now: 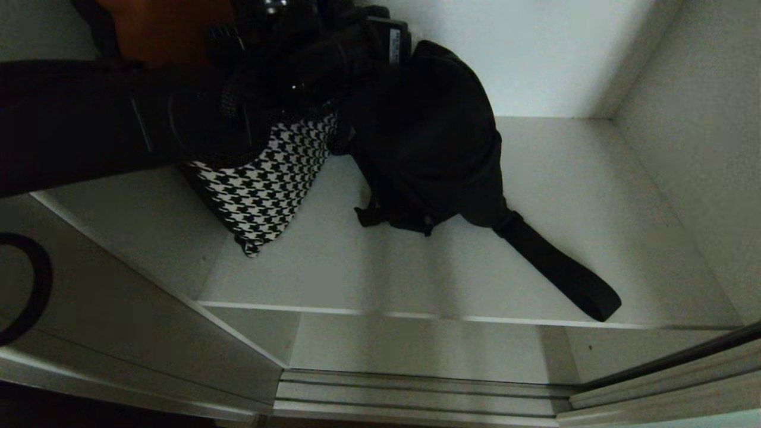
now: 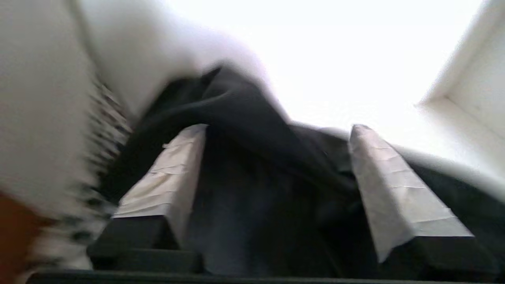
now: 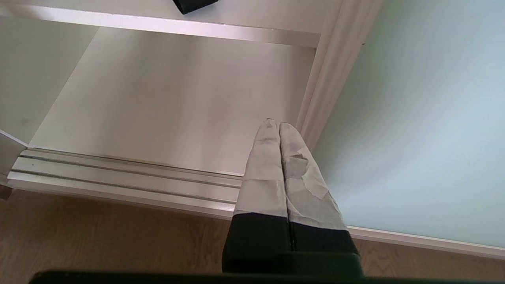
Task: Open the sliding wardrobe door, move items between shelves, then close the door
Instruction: Place the bag on the higher shelf
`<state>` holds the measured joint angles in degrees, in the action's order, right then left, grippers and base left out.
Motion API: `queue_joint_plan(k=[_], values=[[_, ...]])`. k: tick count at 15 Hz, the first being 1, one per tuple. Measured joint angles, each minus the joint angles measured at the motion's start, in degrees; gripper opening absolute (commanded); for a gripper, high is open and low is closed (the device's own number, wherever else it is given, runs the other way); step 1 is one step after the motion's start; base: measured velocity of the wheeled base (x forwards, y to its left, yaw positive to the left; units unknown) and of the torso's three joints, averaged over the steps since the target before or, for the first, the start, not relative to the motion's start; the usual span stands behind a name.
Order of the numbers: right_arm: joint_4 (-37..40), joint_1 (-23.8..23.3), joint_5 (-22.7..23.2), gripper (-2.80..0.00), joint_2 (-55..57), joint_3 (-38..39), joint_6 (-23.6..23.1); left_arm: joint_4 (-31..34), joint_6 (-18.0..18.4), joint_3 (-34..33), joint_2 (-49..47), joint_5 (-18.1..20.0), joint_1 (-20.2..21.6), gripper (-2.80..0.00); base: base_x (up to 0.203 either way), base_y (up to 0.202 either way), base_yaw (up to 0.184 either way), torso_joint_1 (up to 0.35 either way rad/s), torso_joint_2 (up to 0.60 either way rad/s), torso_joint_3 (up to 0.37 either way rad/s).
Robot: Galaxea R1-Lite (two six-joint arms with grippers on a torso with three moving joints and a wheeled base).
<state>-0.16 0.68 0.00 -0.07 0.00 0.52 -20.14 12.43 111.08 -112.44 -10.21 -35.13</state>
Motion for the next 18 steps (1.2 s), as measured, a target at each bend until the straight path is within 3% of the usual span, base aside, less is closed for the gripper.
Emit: queue_joint_plan(k=[10, 11, 18], values=[[0.02, 0.00, 0.00, -2.80, 0.00, 0.00, 0.00, 3.42, 2.28, -0.85, 6.40, -0.18, -0.26, 0.00, 0.000, 0.000, 0.000, 0.000, 0.00, 0.000], [0.00, 0.00, 0.00, -2.80, 0.00, 0.00, 0.00, 4.79, 2.76, -0.87, 6.95, -0.16, -1.04, -2.80, 0.000, 0.000, 0.000, 0.000, 0.00, 0.000], [0.02, 0.00, 0.00, -2.80, 0.00, 0.00, 0.00, 12.26, 3.44, -2.18, 13.96, -0.04, -4.71, -2.80, 0.000, 0.000, 0.000, 0.000, 0.00, 0.000]])
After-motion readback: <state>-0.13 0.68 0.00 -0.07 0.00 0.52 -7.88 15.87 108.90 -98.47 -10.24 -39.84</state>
